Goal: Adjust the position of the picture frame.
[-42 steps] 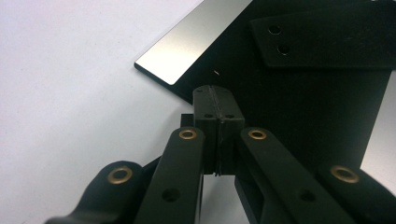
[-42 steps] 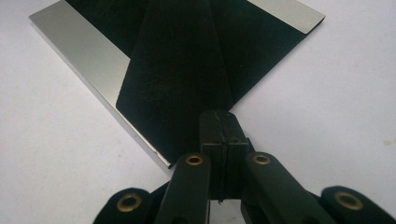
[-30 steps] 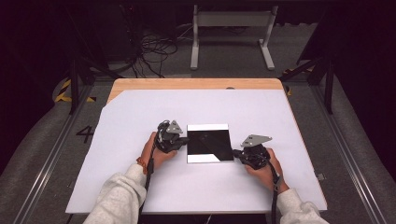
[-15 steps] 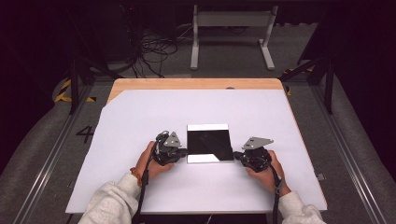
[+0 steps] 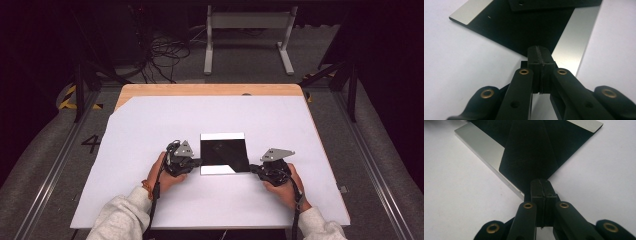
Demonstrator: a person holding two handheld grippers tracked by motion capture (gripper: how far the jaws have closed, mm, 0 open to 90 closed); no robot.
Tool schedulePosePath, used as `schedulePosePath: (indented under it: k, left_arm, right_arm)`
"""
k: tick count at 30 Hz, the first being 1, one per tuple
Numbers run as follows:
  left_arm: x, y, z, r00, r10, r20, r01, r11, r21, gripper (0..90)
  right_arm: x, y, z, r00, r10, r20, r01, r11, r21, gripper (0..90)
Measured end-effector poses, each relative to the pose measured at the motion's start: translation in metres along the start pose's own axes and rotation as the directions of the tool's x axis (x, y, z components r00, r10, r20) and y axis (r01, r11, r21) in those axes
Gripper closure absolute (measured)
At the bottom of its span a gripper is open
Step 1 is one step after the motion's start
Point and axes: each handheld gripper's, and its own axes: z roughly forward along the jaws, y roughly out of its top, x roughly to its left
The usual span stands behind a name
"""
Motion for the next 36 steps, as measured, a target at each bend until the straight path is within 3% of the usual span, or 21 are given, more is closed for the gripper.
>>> schedulePosePath:
  k: [11, 17, 20, 25, 27, 29, 32, 36]
  left_arm:
    - [0.003, 0.002, 0.002, 1.0000, 0.001, 0.001, -0.001, 1.0000, -0.001, 89.7]
    - [-0.003, 0.005, -0.002, 0.9991, 0.029, -0.030, -0.029, 0.9995, -0.012, 87.2]
    - [-0.005, 0.006, -0.009, 0.9984, 0.045, -0.034, -0.046, 0.9988, -0.019, 85.7]
    - [-0.009, -0.001, -0.029, 0.9970, 0.059, -0.049, -0.062, 0.9955, -0.072, 82.8]
    - [-0.009, -0.006, -0.039, 0.9967, 0.048, -0.065, -0.054, 0.9938, -0.097, 81.6]
    - [-0.010, -0.012, -0.047, 0.9955, 0.037, -0.087, -0.047, 0.9929, -0.110, 74.7]
    - [-0.012, -0.020, -0.057, 0.9956, 0.032, -0.088, -0.043, 0.9918, -0.120, 72.4]
    - [-0.014, -0.032, -0.069, 0.9908, 0.016, -0.134, -0.034, 0.9905, -0.134, 62.9]
  right_arm:
    - [0.000, 0.000, -0.001, 0.9999, 0.010, -0.003, -0.010, 1.000, 0.004, 90.0]
    - [0.001, 0.000, -0.001, 1.0000, -0.006, 0.003, 0.006, 1.000, 0.004, 90.0]
    - [0.001, -0.001, -0.001, 0.9999, -0.013, 0.010, 0.013, 1.000, 0.002, 90.0]
    - [0.000, 0.000, -0.005, 0.9998, -0.018, 0.005, 0.018, 1.000, 0.001, 88.5]
    - [-0.001, 0.001, -0.007, 0.9999, -0.011, -0.003, 0.011, 1.000, -0.009, 88.6]
    - [0.000, 0.002, -0.009, 0.9996, -0.026, 0.003, 0.026, 1.000, -0.008, 87.9]
    - [0.003, 0.006, -0.012, 0.9985, -0.054, 0.011, 0.054, 0.999, -0.005, 85.9]
    - [0.007, 0.004, -0.014, 0.9972, -0.074, 0.011, 0.074, 0.997, 0.000, 83.5]
